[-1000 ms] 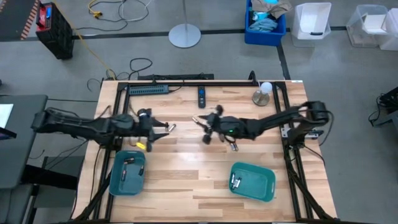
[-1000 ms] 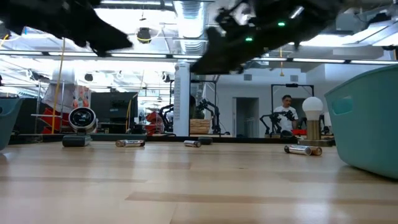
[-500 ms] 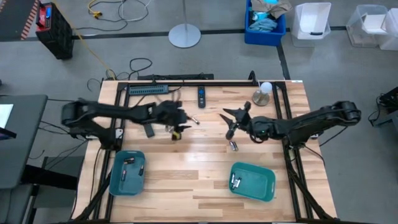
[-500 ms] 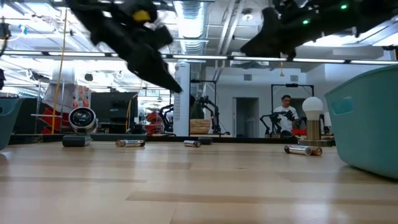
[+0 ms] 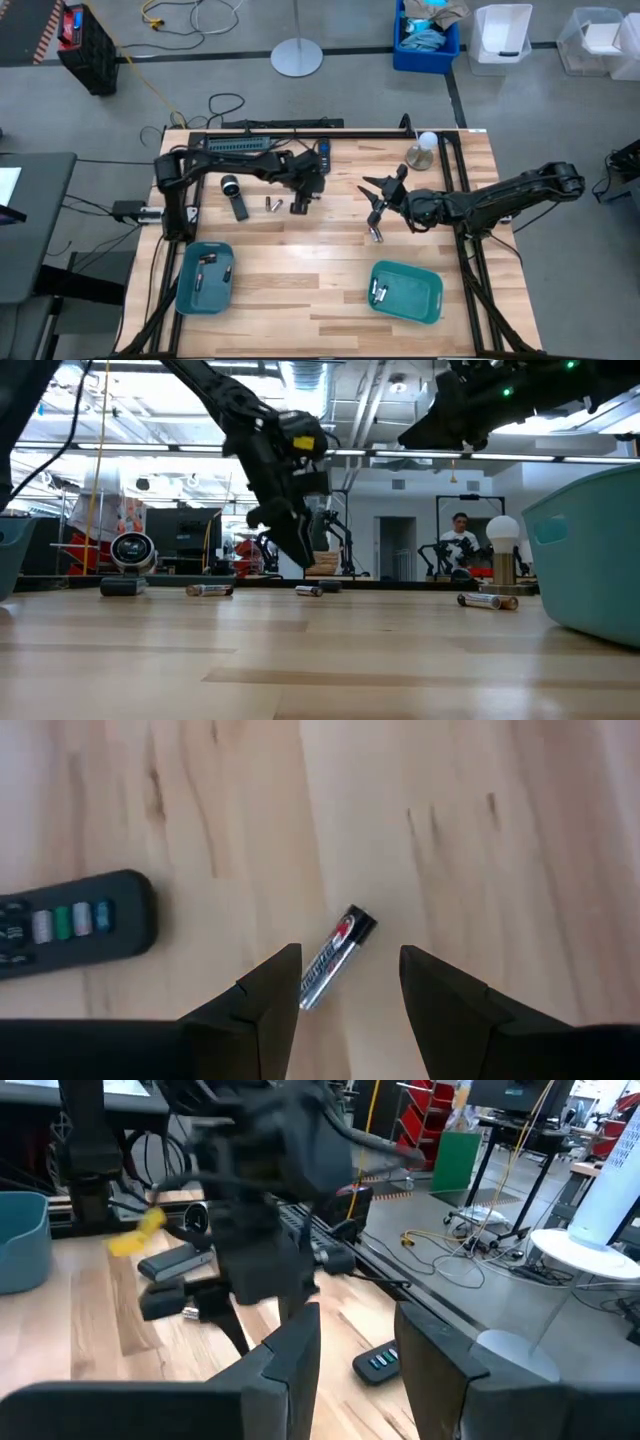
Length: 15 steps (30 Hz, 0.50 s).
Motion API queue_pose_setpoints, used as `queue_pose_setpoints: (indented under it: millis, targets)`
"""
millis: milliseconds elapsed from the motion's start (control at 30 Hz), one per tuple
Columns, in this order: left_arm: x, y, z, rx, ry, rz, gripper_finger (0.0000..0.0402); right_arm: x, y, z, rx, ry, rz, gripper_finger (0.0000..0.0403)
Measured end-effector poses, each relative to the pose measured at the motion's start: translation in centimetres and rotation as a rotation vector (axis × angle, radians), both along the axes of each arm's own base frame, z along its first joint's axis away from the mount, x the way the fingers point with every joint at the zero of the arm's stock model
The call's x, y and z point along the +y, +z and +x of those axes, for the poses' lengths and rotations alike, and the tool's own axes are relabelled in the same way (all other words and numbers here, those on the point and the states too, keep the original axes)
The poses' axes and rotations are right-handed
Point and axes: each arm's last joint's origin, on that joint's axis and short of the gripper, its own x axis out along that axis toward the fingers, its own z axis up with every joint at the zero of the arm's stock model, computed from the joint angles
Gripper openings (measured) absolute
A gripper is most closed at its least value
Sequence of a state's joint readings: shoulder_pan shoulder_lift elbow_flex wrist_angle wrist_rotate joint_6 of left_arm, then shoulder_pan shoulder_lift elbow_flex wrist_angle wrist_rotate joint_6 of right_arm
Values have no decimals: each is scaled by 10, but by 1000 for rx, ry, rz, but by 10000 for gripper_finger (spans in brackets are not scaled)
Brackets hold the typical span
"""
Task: Sort batteries
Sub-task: Put the silver battery into the green bin
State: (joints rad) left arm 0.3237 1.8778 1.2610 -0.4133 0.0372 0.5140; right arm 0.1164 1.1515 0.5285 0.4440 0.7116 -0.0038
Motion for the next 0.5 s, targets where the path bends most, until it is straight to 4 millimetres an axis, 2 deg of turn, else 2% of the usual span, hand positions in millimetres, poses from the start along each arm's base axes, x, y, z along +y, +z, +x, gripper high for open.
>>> queue_pose_setpoints:
  millis: [200,500]
  targets:
    - [12,-14,8,34,-2,-45,167,0,0,0,6,1,-4,146]
    - [19,-15,4,42,-10,-71,167,0,-1,0,20,0,-6,146]
